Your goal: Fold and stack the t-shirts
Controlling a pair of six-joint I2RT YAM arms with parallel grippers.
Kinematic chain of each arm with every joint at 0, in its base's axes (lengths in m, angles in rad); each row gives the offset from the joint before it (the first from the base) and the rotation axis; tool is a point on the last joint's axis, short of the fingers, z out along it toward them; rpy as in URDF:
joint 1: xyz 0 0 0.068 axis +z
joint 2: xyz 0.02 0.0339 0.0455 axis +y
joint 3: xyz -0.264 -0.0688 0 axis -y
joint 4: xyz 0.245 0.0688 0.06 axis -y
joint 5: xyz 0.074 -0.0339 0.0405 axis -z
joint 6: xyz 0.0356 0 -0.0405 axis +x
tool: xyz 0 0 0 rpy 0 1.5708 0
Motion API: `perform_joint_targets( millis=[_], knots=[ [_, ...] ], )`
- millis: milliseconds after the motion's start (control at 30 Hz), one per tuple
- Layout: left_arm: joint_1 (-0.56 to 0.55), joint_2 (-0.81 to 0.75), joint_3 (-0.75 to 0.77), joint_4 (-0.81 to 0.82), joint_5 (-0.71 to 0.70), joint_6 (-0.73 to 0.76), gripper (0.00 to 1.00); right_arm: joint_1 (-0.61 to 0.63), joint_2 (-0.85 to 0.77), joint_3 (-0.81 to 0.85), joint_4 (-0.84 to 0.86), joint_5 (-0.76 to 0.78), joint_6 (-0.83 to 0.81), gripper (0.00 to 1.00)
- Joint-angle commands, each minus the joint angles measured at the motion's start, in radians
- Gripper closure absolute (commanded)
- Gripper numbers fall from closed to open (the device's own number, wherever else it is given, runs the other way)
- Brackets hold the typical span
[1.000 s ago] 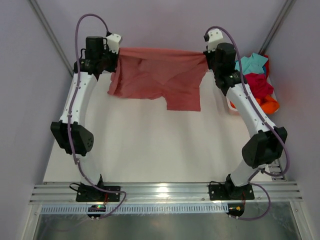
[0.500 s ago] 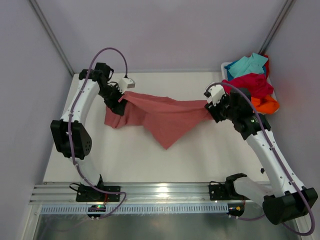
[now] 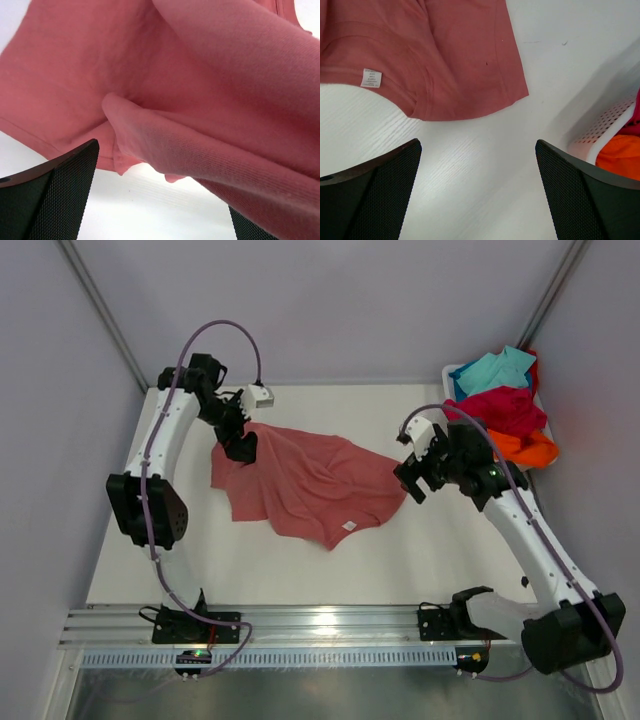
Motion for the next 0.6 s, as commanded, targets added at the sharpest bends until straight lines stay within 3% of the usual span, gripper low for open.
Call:
perform_joint_targets(
  millis=[0, 133, 333, 367, 567],
  knots=[
    [-0.026, 0.009, 0.047, -0.321, 0.008, 0.054, 0.01, -0.004, 0.152, 0.042, 0.155, 0.088, 0.153, 0.01],
    [-0.069, -0.020, -0.029, -0.304, -0.066, 0.064, 0.01, -0.001, 0.322, 0.123, 0.205, 0.199, 0.217, 0.01],
    [-0.082, -0.055, -0.026, -0.287, -0.126, 0.056, 0.01, 0.052, 0.505, 0.252, 0.202, 0.276, 0.211, 0.01],
    [-0.086, -0.058, -0.026, -0.280, -0.149, 0.050, 0.01, 0.065, 0.544, 0.268, 0.202, 0.344, 0.213, 0.01],
    [-0.112, -0.058, -0.028, -0.319, -0.281, 0.065, 0.01, 0.140, 0.647, 0.263, 0.223, 0.446, 0.196, 0.01]
  ],
)
